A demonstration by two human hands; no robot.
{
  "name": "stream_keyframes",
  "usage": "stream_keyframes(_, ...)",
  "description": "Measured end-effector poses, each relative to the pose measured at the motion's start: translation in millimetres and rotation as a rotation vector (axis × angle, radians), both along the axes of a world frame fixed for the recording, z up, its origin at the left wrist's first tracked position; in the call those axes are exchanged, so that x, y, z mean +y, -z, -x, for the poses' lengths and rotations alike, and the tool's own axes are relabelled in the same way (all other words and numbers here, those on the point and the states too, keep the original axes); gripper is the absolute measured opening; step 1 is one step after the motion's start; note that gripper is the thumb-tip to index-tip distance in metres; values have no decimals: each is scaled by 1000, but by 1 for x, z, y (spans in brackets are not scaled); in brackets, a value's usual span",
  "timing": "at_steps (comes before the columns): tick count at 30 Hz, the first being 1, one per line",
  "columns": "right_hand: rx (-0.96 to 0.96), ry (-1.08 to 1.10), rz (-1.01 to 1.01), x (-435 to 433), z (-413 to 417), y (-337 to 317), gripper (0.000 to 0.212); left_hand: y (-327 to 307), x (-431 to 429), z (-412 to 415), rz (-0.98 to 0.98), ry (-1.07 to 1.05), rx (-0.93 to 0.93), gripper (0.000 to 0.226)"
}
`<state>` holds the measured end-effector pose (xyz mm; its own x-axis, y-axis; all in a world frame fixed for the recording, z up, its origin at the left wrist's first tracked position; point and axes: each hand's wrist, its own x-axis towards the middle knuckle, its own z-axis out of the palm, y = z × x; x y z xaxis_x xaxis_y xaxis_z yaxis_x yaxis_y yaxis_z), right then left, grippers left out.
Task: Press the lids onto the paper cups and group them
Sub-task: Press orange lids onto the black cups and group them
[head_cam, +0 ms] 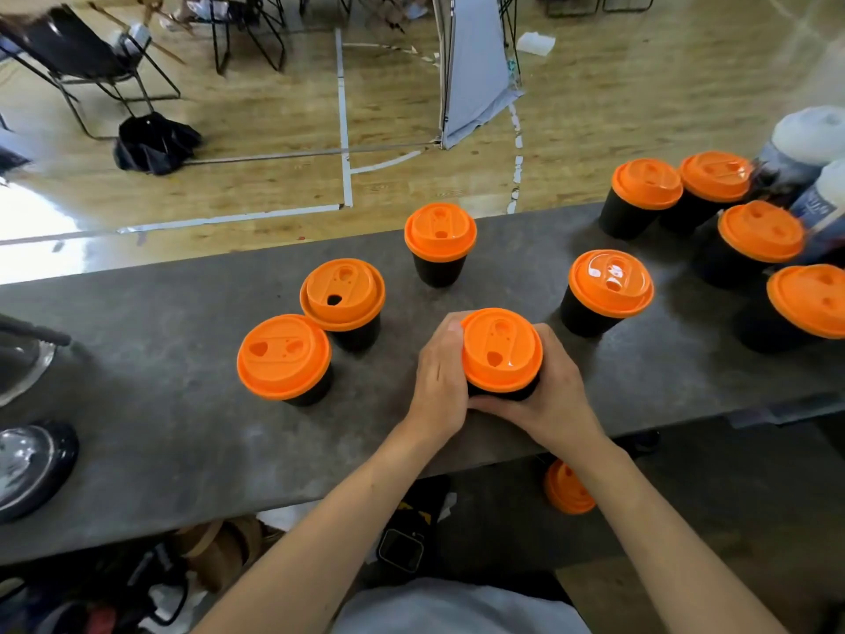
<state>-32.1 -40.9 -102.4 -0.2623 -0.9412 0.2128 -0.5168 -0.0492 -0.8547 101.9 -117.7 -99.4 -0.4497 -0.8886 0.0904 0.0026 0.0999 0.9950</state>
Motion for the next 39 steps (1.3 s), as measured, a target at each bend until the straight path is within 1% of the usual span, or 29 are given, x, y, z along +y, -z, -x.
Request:
stream_keyframes(2,13,13,13,0,1,-1,83,-1,-3,0,-59,27,14,48)
stream_keyframes(4,7,-1,23,-1,4,-1,81,-5,-10,-1,-97,84,26,52)
stream_keyframes(8,-35,-39,4,0,6,1,89,-10,-20,-2,-65,161,-16,51)
stream_keyframes(12,-61,-3,-25,-1,4,2,96,-4,-9,-1,-2,106,15,52)
stream_keyframes(15,-37,19,-15,-2,3,2,89,0,-9,0,-34,91,14,50)
stream_keyframes(19,-41,-23,0,-1,7,3,85,-1,-13,-1,-73,143,7,53)
stream_keyframes(24,-50,25,-4,0,1,3,98,-4,-11,-1,-44,76,47,48)
stream_keyframes(26,-23,44,13,0,0,2,96,-6,-8,1,-23,43,63,47)
stream_keyframes(28,15,50,37,-1,-1,2,88,-6,-6,2,-16,30,62,47)
stream_keyframes(30,19,47,46,-1,0,1,83,-5,-7,3,-31,35,51,48)
stream_keyframes(32,2,20,37,0,2,2,82,-6,-10,3,-70,61,36,49)
stream_keyframes(34,-12,-13,15,1,4,3,86,-6,-12,3,-79,76,27,48)
stream_keyframes(37,-20,-24,-7,0,5,4,99,-6,-9,2,-60,54,39,45)
stream_keyframes(39,-26,-6,-22,0,3,4,100,-4,-6,1,-51,22,55,41)
